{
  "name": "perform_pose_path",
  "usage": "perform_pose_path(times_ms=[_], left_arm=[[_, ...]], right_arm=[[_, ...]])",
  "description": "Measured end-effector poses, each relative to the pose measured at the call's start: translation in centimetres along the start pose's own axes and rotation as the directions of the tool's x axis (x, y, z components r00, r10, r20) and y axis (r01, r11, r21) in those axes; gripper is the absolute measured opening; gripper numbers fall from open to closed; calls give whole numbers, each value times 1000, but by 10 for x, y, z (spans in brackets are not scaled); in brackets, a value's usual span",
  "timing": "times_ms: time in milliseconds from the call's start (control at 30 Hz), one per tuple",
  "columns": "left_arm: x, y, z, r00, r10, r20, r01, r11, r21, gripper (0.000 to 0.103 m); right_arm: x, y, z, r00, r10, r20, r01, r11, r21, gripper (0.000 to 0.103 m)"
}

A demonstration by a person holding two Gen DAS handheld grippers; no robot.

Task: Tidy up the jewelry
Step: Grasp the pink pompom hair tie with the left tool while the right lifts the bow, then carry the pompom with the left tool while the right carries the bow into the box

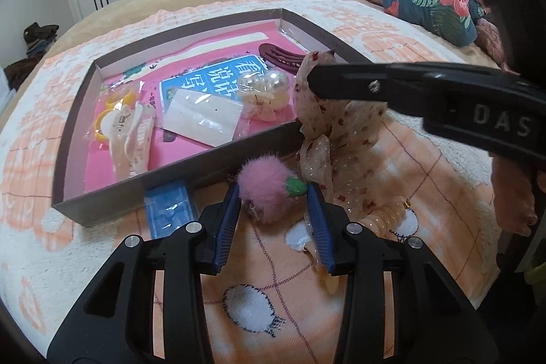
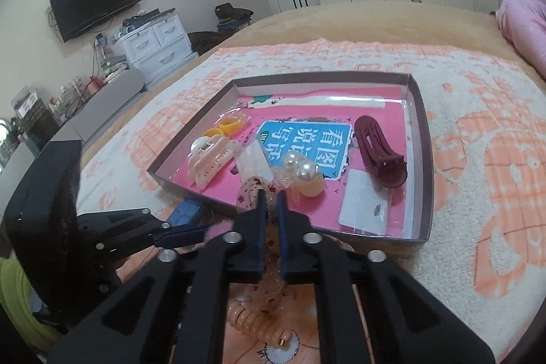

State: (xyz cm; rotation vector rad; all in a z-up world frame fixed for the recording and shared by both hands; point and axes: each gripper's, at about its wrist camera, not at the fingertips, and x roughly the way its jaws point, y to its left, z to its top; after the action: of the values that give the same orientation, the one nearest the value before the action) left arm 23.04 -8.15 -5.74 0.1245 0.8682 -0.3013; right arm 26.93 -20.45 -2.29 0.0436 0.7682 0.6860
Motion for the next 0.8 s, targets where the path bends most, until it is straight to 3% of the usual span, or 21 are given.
perform_pose_path(times_ms=[433,800], left_arm=[[-3,1,7,998,-43,41,45,998,-32,27],[-25,1,11,993,-64,100,69,997,-46,24]], right_arm=[[-43,-11,3,985,-118,129,117,993,18,3],[-70,-23,-1,974,-132,186,121,990,73,3]])
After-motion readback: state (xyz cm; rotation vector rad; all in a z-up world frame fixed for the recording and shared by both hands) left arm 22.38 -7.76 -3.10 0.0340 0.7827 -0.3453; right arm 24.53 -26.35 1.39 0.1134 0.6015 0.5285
